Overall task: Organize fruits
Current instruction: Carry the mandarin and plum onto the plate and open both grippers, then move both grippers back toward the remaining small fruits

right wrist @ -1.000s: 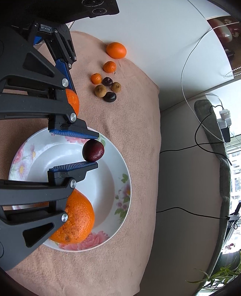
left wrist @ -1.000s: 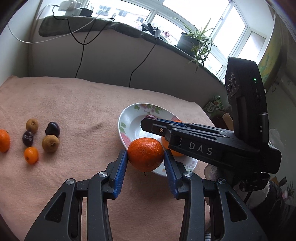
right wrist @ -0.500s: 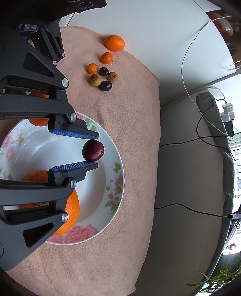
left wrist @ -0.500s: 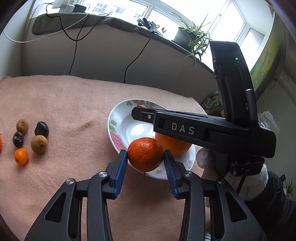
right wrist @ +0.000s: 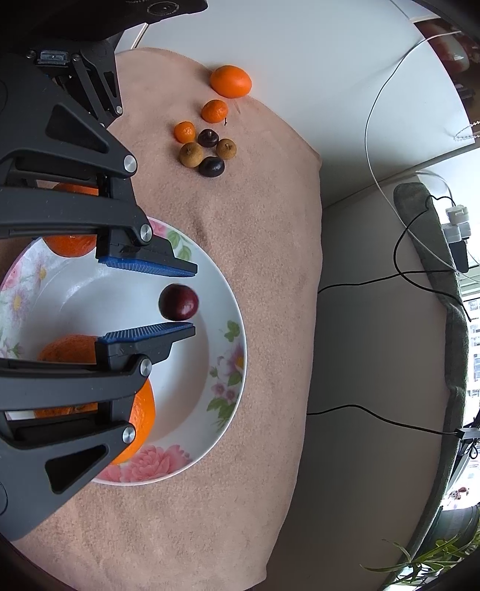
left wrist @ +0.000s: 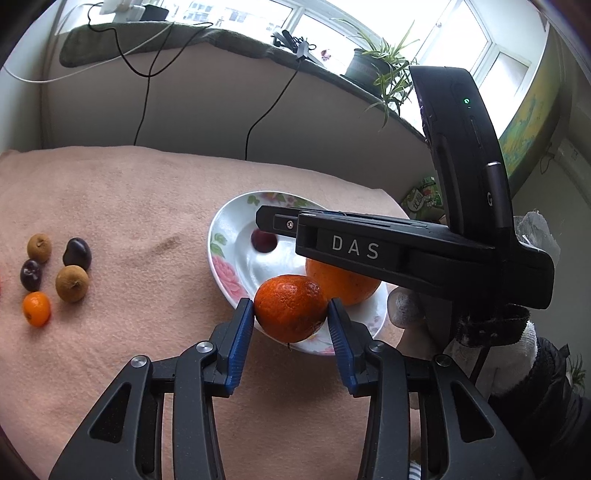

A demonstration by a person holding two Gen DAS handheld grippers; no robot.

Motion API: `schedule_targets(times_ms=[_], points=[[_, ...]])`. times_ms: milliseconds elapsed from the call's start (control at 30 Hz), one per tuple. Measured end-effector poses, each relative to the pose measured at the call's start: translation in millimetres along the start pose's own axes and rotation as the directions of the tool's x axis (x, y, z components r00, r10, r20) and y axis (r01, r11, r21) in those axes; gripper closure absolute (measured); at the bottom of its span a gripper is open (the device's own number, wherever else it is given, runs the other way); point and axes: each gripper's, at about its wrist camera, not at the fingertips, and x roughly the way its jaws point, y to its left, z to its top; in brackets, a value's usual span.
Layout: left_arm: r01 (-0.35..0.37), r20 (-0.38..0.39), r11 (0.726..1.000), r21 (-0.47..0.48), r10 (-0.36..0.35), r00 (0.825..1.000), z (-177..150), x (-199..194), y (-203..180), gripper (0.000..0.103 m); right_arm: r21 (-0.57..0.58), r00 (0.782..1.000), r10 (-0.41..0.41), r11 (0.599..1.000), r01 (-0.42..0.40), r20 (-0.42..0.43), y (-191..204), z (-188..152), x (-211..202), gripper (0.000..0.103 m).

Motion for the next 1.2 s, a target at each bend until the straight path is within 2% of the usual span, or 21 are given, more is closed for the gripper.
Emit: schedule_targets(times_ms=[33, 67, 100, 200, 233, 333, 433, 933, 1200], points=[[-0.001, 0.001, 1.0, 0.001, 0.001, 1.0, 0.4, -0.2, 0.0, 0.062, 0.0, 1.0, -0.007, 1.0, 0.007, 0.007, -0.2, 0.0, -1.3, 0.052], [0.003, 0.001, 1.0, 0.001, -0.003, 1.0, 0.8, -0.2, -0.7, 0.06, 0.002, 1.0, -0.011, 1.0, 0.011, 0.019, -0.7, -0.1, -3.5, 0.044], [0.006, 0.004, 1.0, 0.001, -0.006, 1.0, 0.6, -1.2, -1.2, 0.054, 0.005, 1.0, -0.01, 1.0, 0.01, 0.03, -1.4, -0.1, -6.0, 0.035], [0.003, 0.015, 1.0, 0.009, -0.003, 1.0, 1.1, -3.9, -4.4, 0.041, 0.019, 0.999, 0.004, 1.0, -0.005, 0.042, -4.1, 0.9, -10.6, 0.033], [0.001, 0.017, 1.0, 0.011, -0.001, 1.0, 0.7, -4.3, -5.2, 0.038, 0.024, 0.999, 0.006, 1.0, -0.007, 0.045, -4.9, 1.1, -11.7, 0.029], [-0.013, 0.022, 1.0, 0.02, 0.012, 1.0, -1.2, -4.9, -7.1, 0.038, 0.033, 0.998, 0.005, 0.999, -0.007, 0.065, -6.2, 1.2, -17.5, 0.02], [-0.029, 0.02, 0.999, 0.019, 0.029, 0.999, -2.6, -5.2, -7.3, 0.032, 0.038, 0.997, 0.009, 0.999, -0.012, 0.079, -5.4, 1.5, -22.4, 0.018], [-0.083, 0.047, 0.996, 0.015, 0.082, 0.996, -13.8, -21.9, -2.4, 0.032, 0.066, 0.993, 0.009, 0.998, -0.017, 0.117, -0.7, 0.5, -39.0, 0.017], [-0.099, 0.074, 0.994, -0.042, 0.102, 0.992, -15.8, -40.6, 20.4, 0.032, 0.042, 0.991, 0.033, 0.998, -0.039, 0.132, 19.3, 1.0, -42.4, 0.017]])
